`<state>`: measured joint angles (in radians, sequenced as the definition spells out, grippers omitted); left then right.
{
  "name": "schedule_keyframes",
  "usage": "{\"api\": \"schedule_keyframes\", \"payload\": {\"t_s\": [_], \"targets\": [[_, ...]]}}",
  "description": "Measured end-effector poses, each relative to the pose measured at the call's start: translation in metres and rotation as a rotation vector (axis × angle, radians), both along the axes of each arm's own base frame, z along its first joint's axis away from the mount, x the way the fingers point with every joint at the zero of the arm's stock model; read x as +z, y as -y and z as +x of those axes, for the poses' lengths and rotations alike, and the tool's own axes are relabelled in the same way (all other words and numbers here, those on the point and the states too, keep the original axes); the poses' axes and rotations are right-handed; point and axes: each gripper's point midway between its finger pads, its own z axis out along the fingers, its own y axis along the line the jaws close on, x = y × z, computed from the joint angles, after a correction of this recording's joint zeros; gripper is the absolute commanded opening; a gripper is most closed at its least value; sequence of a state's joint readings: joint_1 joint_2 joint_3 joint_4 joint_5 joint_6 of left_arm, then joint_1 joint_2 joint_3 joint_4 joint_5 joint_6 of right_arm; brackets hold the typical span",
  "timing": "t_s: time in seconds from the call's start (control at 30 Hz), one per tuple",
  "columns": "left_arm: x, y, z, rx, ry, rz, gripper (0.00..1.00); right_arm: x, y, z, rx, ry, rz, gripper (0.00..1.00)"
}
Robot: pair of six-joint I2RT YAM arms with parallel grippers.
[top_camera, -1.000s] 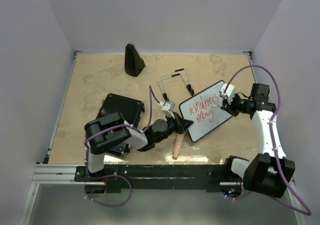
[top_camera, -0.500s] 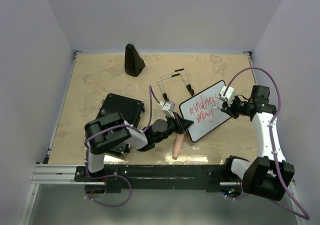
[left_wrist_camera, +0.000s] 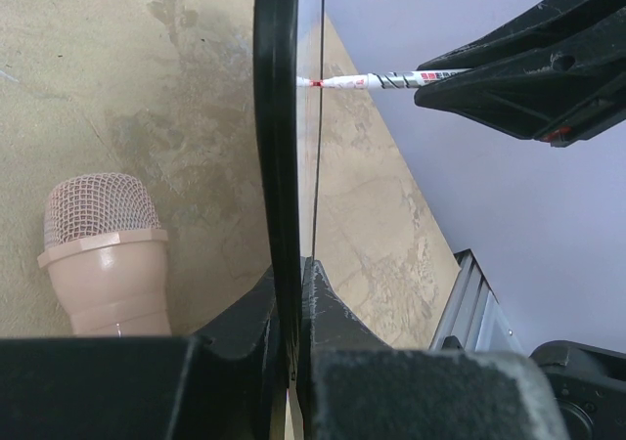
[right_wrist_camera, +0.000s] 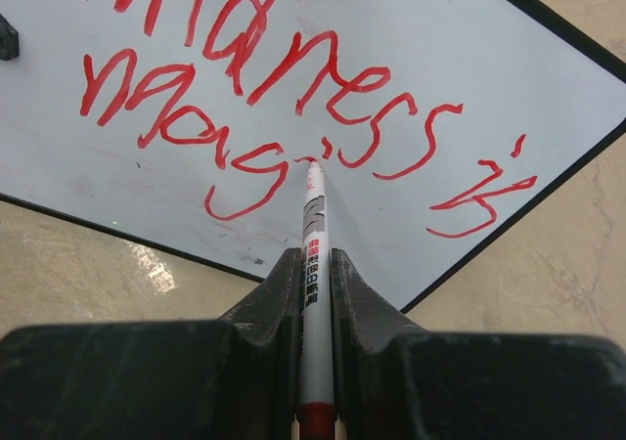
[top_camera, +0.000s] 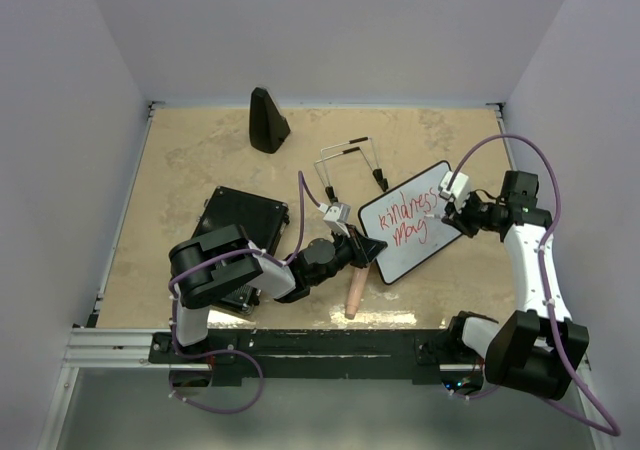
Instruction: Write a sentence on the whiteboard
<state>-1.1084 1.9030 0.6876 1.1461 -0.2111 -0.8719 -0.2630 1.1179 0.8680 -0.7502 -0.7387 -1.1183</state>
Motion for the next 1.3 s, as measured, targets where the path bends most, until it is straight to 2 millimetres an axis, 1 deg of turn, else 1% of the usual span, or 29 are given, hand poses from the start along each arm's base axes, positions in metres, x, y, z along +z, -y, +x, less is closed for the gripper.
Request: {"api": "schedule_keyframes", "payload": {"t_s": [0.33, 0.57, 0.67, 0.8, 0.93, 1.3], "targets": [[0.000, 0.000, 0.000, 0.000, 0.000, 0.000, 0.00, -0.002, 0.003, 0.001, -0.007, 0.002, -0.014, 0.00], [0.000, 0.000, 0.000, 0.000, 0.000, 0.000, 0.00, -0.008, 0.001, -0.009, 0.038, -0.019, -0.036, 0.00], [0.000, 0.000, 0.000, 0.000, 0.000, 0.000, 0.00, -0.008, 0.002, -0.009, 0.033, -0.022, -0.035, 0.00], [0.000, 0.000, 0.000, 0.000, 0.000, 0.000, 0.00, -0.008, 0.006, -0.005, -0.010, -0.024, -0.035, 0.00], [0.000, 0.000, 0.000, -0.002, 0.001, -0.001, 0.00, -0.002, 0.009, 0.003, -0.049, 0.002, -0.032, 0.00], [0.001, 0.000, 0.000, -0.003, 0.002, -0.002, 0.00, -0.001, 0.017, 0.007, -0.087, 0.008, -0.039, 0.00]]}}
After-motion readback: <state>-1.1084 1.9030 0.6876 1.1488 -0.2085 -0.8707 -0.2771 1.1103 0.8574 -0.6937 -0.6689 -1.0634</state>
